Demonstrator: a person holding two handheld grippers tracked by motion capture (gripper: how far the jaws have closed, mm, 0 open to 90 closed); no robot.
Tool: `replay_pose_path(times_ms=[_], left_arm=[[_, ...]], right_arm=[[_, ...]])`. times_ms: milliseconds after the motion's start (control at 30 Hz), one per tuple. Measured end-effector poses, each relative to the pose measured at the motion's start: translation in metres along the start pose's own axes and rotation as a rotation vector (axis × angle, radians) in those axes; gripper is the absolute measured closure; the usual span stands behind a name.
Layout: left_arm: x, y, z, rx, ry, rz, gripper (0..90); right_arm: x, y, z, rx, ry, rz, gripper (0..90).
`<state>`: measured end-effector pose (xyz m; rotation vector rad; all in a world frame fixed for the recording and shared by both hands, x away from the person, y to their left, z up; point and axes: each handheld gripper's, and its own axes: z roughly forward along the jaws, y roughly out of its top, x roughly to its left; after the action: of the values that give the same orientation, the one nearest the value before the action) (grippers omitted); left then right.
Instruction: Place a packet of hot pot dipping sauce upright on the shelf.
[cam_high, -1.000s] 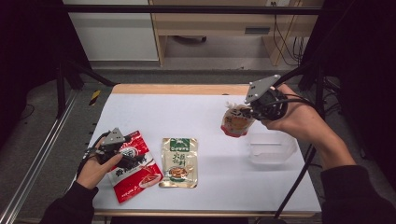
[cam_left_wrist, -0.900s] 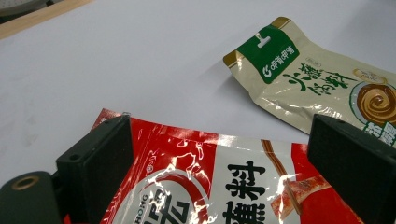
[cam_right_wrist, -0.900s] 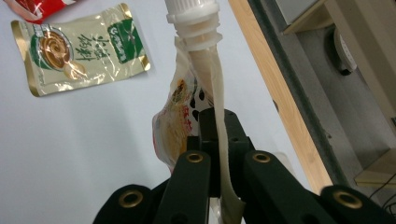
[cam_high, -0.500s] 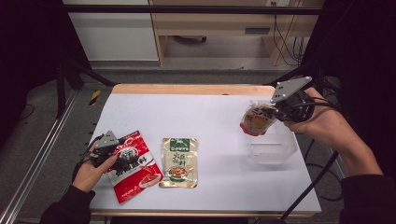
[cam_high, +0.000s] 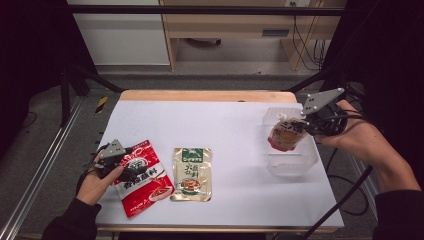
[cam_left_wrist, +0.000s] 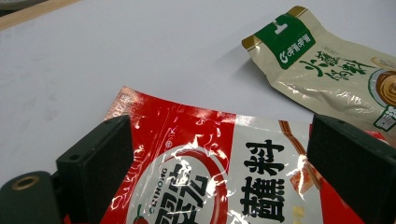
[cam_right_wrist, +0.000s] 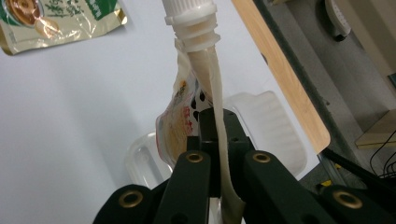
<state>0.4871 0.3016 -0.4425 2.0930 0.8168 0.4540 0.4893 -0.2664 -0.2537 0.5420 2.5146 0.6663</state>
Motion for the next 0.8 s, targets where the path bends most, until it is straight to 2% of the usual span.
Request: replay_pose_path(times_ms=[467, 633, 800], left_arm=[[-0.001, -0.001, 0.002, 0.009, -0.005, 0.004, 7.1], [-0.002, -0.001, 0.002, 0.004, -0.014, 0.002, 7.1], [-0.002, -0.001, 0.003, 0.008, -0.015, 0.003, 7.1]], right_arm=[[0.007, -0.030, 0.017, 0.056, 0.060, 0.004, 90.0], [0.010, -0.034, 0.024, 0.051, 0.089, 0.009, 90.0], [0.009, -0.037, 0.024, 0.041, 0.095, 0.020, 90.0]])
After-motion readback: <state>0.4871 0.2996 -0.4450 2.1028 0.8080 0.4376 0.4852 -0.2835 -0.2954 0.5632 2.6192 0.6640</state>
